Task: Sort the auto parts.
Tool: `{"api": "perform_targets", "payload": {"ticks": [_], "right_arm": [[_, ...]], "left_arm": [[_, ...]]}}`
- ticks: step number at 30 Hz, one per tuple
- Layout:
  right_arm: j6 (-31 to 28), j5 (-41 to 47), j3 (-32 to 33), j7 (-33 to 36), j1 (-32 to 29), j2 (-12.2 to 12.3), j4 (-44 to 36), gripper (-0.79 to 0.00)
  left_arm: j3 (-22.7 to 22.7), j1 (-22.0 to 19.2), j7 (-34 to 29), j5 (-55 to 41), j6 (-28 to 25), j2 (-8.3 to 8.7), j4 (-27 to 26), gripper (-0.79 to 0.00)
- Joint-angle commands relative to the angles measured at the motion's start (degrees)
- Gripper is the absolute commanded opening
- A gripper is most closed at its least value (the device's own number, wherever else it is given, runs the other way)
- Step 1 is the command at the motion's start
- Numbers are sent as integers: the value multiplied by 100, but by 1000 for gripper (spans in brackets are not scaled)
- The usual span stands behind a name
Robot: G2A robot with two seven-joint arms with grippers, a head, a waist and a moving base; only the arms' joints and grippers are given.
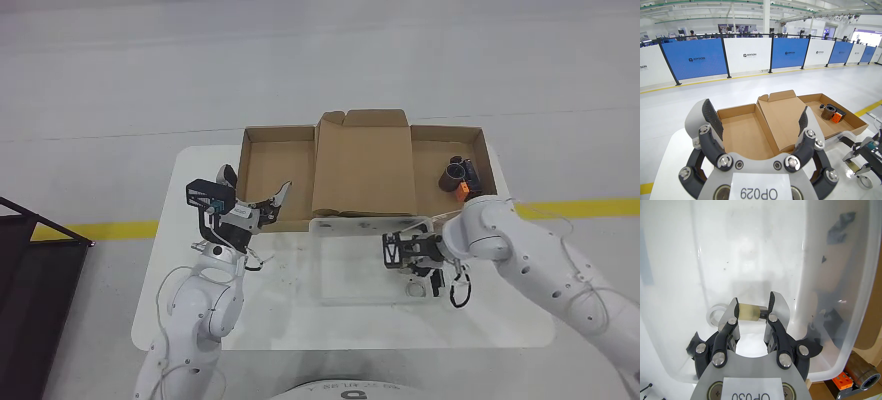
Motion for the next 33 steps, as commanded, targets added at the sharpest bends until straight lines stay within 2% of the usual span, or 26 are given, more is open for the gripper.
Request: {"api": "perform_targets", "payload": {"ticks": [1, 6, 9, 12, 19, 33], "right_arm": [[-42, -93, 149, -150, -148, 67, -95, -785], [-86, -275, 445, -511, -454, 192, -291, -785], [-308, -337, 698, -992, -631, 269, -388, -785], [-643, -438, 992, -1739, -805, 344, -364, -785], [-643, -1100, 1214, -3731, -1058, 551, -153, -785], [-534, -1107, 1208, -3679, -1095, 549, -65, -785]], "left_arm": [[0, 0, 0, 0, 0, 0, 0, 0], [0, 0, 0, 0, 0, 0, 0, 0], [0, 0, 0, 0, 0, 0, 0, 0], [0, 0, 0, 0, 0, 0, 0, 0], [0, 0, 0, 0, 0, 0, 0, 0], [0, 0, 0, 0, 0, 0, 0, 0]]}}
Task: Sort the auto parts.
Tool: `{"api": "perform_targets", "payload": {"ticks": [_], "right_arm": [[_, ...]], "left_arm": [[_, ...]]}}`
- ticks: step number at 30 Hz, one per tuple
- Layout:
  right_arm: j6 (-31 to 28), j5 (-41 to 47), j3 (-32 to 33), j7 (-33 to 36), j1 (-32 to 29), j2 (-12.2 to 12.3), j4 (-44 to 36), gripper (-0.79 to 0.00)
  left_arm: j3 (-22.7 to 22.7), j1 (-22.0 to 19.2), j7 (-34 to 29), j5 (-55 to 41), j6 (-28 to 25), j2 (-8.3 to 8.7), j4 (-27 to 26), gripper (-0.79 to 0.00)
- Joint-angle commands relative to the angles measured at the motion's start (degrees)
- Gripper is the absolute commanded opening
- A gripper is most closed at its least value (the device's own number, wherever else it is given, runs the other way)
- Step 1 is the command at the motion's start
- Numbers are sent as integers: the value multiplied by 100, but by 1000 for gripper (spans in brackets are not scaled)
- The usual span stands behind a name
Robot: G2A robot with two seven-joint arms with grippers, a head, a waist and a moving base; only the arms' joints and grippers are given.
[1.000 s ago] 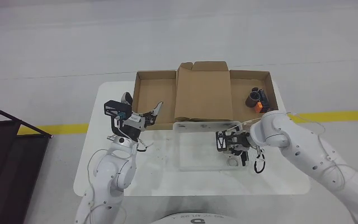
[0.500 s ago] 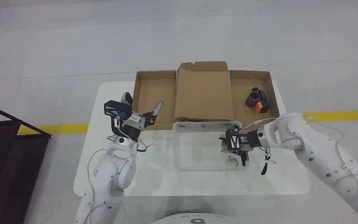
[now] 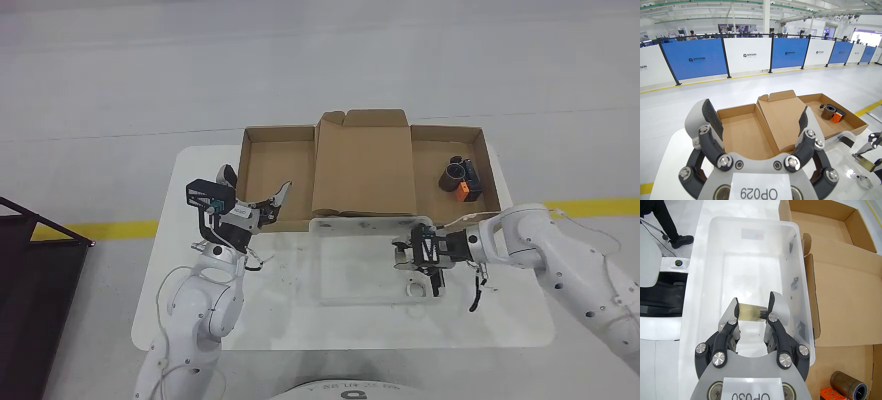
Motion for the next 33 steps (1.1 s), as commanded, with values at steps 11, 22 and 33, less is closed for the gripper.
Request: {"api": "perform_targets", "payload": {"ticks": [11, 22, 33], "right_arm": [[-9, -1031, 22, 52, 357, -90, -809, -785], [187, -1024, -674, -11, 1270, -460, -715, -785], [259, -1217, -840, -33, 1463, -558, -836, -785]], "left_arm": [[-1011, 464, 272, -372, 568, 28, -687, 0], [-1656, 838, 423, -1185, 500, 30, -469, 0], [-1656, 838, 423, -1185, 500, 30, -469, 0]]}}
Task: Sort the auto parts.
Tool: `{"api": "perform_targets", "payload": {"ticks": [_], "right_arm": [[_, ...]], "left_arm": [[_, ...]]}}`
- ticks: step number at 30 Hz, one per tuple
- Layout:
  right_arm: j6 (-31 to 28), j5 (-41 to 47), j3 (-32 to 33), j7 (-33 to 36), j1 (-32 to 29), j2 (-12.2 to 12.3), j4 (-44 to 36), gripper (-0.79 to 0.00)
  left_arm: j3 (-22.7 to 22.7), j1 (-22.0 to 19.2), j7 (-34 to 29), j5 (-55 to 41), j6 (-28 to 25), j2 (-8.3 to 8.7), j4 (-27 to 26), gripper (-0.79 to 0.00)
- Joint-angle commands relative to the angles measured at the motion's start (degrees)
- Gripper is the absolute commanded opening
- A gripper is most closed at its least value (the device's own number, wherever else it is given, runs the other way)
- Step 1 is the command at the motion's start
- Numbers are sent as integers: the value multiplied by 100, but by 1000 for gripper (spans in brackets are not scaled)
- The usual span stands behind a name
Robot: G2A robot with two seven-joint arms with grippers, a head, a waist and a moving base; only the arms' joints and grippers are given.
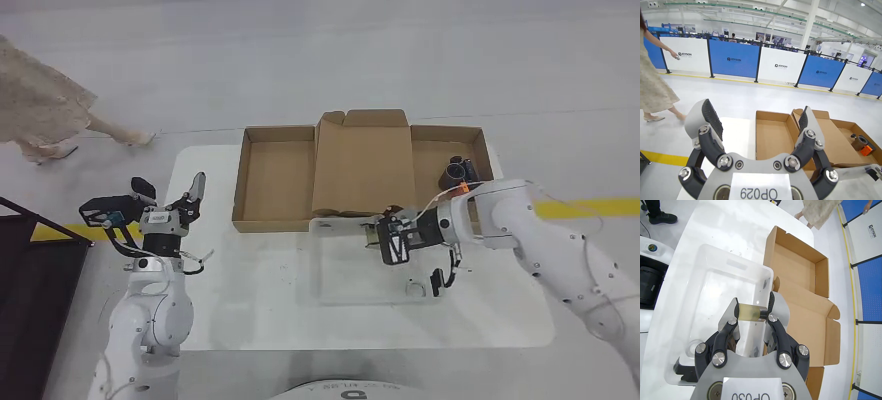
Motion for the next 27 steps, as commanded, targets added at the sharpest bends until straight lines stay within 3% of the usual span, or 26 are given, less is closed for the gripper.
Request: {"api": "perform_targets", "payload": {"ticks": [1, 7, 14, 21, 27], "right_arm": [[-17, -204, -253, 81, 248, -113, -38, -785], [-53, -520, -1427, -18, 1620, -818, 466, -785], [236, -594, -2733, -398, 2961, -1965, 2199, -785], [211, -552, -3533, -1009, 3595, -3098, 3967, -785], [233, -556, -3841, -1218, 3829, -3914, 5456, -785]], "left_arm": [[0, 0, 0, 0, 0, 0, 0, 0], [0, 0, 0, 0, 0, 0, 0, 0], [0, 0, 0, 0, 0, 0, 0, 0], [0, 0, 0, 0, 0, 0, 0, 0], [0, 0, 0, 0, 0, 0, 0, 0]]}}
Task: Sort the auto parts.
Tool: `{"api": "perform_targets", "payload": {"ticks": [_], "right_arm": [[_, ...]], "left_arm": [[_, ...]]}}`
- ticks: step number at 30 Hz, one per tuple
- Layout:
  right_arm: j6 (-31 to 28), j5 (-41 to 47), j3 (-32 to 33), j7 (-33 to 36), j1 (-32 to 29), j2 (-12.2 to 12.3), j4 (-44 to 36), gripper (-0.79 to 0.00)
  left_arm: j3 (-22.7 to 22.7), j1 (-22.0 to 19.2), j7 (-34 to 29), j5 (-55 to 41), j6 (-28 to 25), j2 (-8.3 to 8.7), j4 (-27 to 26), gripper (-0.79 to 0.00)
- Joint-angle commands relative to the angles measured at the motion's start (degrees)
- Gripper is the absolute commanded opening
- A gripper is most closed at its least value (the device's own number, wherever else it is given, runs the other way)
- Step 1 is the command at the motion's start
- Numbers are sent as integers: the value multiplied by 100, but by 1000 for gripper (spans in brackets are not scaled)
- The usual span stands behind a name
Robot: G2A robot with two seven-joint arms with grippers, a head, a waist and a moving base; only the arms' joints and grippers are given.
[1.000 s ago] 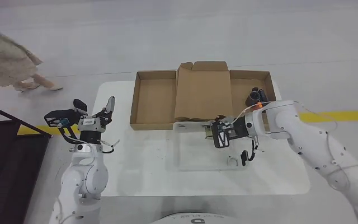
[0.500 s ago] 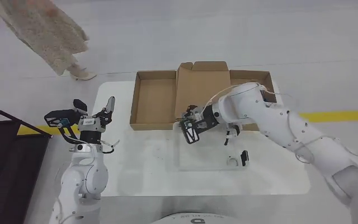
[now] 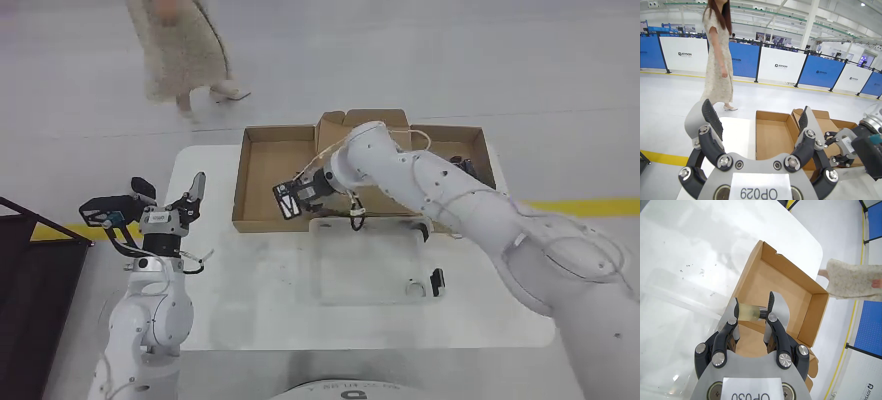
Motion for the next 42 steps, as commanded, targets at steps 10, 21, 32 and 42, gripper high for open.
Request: {"api": "perform_targets", "payload": {"ticks": [10, 21, 32, 42], "right_arm": [[283, -208, -183, 25, 77, -1077, 2021, -785], [335, -425, -158, -330, 203, -1649, 3028, -222], [-190, -565, 51, -2832, 465, -1535, 3433, 0], [539, -1373, -96, -5797, 443, -518, 2961, 0]], "left_arm": [[0, 0, 0, 0, 0, 0, 0, 0], [0, 0, 0, 0, 0, 0, 0, 0], [0, 0, 0, 0, 0, 0, 0, 0], [0, 0, 0, 0, 0, 0, 0, 0]]}}
